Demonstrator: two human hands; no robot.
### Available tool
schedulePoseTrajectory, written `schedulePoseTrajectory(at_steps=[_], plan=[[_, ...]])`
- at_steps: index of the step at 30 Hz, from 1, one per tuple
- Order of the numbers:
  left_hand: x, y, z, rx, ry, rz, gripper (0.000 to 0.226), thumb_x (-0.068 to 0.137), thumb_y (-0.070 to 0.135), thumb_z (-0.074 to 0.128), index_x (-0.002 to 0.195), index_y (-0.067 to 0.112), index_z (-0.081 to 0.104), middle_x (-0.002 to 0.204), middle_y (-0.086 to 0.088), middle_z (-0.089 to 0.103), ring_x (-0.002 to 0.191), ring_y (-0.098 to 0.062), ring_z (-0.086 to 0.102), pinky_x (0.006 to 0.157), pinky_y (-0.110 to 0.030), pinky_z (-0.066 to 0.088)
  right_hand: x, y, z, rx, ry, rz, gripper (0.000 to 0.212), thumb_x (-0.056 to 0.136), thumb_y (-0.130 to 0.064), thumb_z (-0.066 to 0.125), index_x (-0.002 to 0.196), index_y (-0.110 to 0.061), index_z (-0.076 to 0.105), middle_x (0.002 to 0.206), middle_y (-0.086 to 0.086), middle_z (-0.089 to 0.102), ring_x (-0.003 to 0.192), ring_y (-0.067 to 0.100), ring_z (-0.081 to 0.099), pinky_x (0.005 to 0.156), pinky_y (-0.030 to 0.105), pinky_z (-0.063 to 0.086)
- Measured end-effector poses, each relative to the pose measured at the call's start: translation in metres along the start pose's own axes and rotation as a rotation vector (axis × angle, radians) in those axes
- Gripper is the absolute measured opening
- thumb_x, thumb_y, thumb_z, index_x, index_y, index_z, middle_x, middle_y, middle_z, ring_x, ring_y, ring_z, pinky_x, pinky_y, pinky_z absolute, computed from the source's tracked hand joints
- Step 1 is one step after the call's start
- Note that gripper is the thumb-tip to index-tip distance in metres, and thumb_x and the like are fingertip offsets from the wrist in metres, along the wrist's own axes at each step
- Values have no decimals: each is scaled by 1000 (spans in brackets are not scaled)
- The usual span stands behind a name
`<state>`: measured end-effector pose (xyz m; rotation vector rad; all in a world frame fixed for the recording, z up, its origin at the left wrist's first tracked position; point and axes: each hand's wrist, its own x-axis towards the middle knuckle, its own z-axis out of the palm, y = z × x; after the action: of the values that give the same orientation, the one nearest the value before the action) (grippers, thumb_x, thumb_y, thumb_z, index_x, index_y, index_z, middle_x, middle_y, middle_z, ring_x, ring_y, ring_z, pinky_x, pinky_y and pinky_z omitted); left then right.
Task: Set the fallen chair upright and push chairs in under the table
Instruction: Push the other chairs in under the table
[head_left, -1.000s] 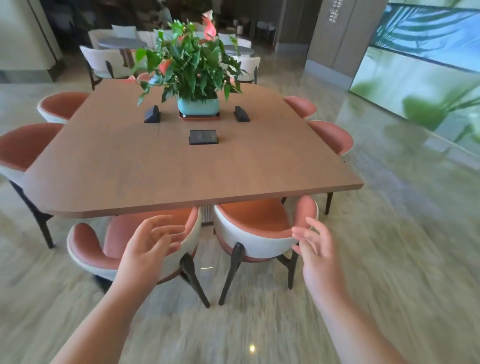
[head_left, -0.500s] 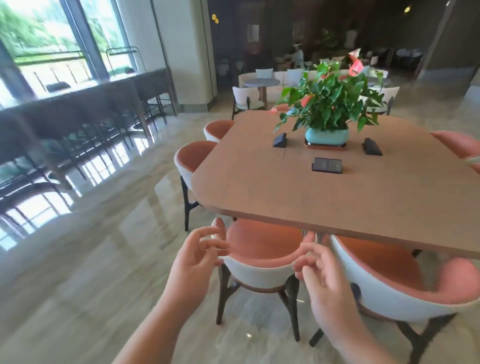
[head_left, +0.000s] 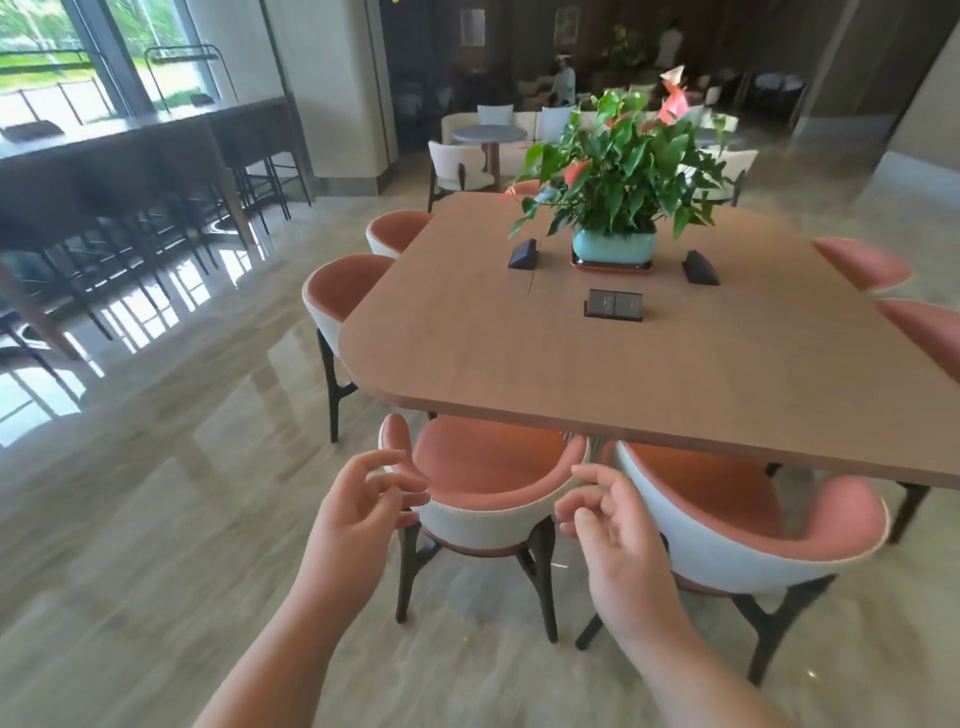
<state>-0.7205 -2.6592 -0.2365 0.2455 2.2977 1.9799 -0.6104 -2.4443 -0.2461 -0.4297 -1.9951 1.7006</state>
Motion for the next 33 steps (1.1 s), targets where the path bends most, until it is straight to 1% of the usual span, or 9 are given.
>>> schedulePoseTrajectory(at_steps=[5,8,12,15,18,21,24,26,33], plan=[[6,-1,64,-10,-114,-3,34,106,-3,47,119,22,66,99,-3,81,93,-18,79,84,-40,60,3,10,-58,-43,107,38,38,98,6,46,116,-25,59,91,-2,70,91,13,66,84,26,53],[7,2,113,-10,-193,-11,34,106,-3,47,117,24,66,99,1,81,94,-17,79,84,-39,60,1,21,-104,-70,177,56,39,98,3,46,117,-29,58,93,-6,70,90,15,66,82,31,55],[1,7,189,-8,-294,6,35,106,-4,47,116,24,66,99,-1,81,93,-18,79,82,-37,61,-5,34,-173,-132,273,95,51,98,-2,48,108,-51,57,95,-9,70,90,14,65,85,34,52],[-10,12,248,-25,-372,3,32,106,-2,48,114,24,66,98,0,81,92,-17,78,77,-32,64,-9,41,-228,-138,358,113,48,98,-3,47,111,-48,58,94,-7,69,92,18,65,91,49,51],[-21,18,304,-65,-414,-28,29,106,-3,48,113,19,67,97,-4,81,90,-20,79,75,-31,62,-11,47,-278,-120,432,102,43,98,3,46,115,-34,59,90,-5,69,90,23,64,91,55,52],[-29,21,349,-92,-430,-35,29,107,-4,46,114,16,67,97,-8,80,88,-21,79,75,-33,63,-14,56,-320,-120,459,106,38,98,5,46,117,-25,58,89,-6,68,90,23,65,90,45,52],[-35,18,377,-70,-434,-21,31,107,-3,46,115,19,67,98,-7,81,89,-19,79,75,-33,63,-13,68,-351,-162,448,149,41,97,4,47,114,-32,58,90,-12,69,83,12,65,78,24,49],[-34,12,389,-40,-426,-34,31,106,-2,48,115,20,67,98,-5,81,90,-18,79,78,-34,61,-8,79,-365,-179,452,186,43,96,4,48,111,-35,58,89,-12,70,80,10,65,73,17,47],[-2,-20,417,41,-370,-139,27,107,1,49,115,21,65,97,8,81,88,-13,79,77,-31,62,34,122,-382,-197,412,275,41,96,1,49,110,-36,58,89,-7,70,85,12,66,75,18,49]])
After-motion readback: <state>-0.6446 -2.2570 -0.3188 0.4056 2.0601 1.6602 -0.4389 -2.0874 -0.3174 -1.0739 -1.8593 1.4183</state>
